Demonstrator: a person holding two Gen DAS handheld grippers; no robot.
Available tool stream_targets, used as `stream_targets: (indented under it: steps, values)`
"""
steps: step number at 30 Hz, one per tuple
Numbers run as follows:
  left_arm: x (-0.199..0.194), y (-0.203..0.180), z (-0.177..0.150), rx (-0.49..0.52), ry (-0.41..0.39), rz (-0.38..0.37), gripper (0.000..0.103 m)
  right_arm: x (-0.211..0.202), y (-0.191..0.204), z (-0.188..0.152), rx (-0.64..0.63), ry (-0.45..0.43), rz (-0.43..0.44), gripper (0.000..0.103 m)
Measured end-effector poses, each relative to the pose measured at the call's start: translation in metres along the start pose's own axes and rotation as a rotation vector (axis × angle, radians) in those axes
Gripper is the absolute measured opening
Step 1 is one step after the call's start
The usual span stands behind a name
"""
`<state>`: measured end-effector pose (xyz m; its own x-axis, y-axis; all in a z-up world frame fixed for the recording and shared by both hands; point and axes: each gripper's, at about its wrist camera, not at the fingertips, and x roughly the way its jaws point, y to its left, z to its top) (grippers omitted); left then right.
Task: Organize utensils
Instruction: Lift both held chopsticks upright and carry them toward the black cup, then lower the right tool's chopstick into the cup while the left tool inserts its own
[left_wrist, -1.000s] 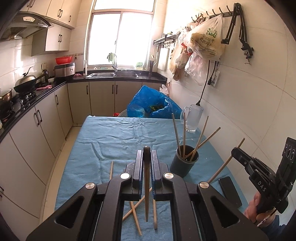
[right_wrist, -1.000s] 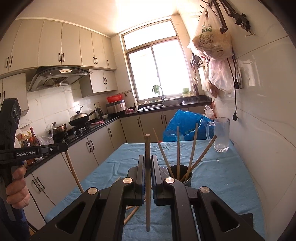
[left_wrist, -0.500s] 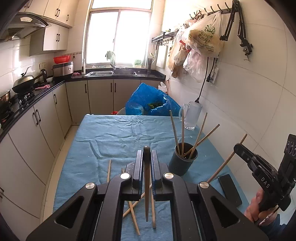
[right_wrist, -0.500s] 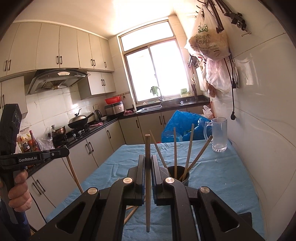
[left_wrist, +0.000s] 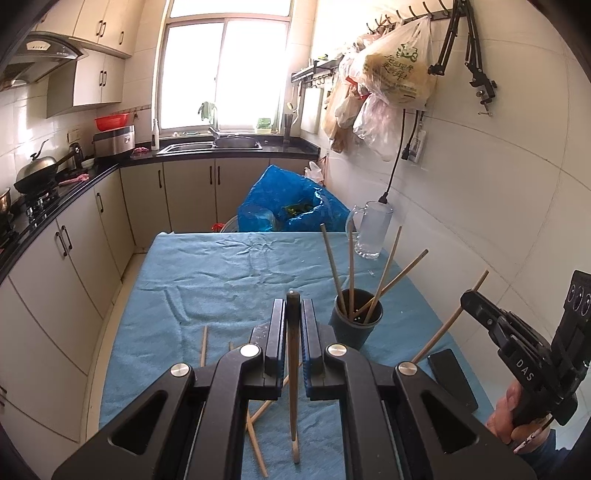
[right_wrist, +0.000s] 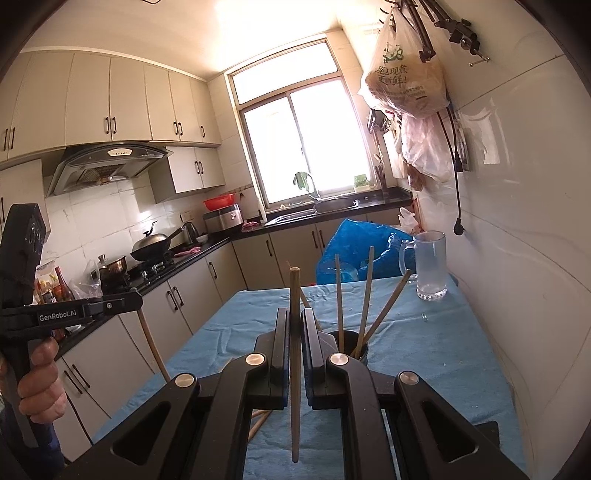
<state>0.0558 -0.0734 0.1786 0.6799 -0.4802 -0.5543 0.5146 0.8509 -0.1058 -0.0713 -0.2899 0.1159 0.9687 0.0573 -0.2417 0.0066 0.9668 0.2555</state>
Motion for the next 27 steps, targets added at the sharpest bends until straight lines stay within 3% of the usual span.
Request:
stream_targets:
  steps: [11,27]
  values:
    - [0.014,-0.022,0.032,0.036,-0.009,-0.044,0.007,-0.004,-0.012,0.025,0.018,-0.054,-0.013,0.007]
    - [0.038,-0.063,0.106,0.057,-0.116,-0.110,0.007,0.018,-0.037,0.090,0.038,-0.177,-0.076,0.007]
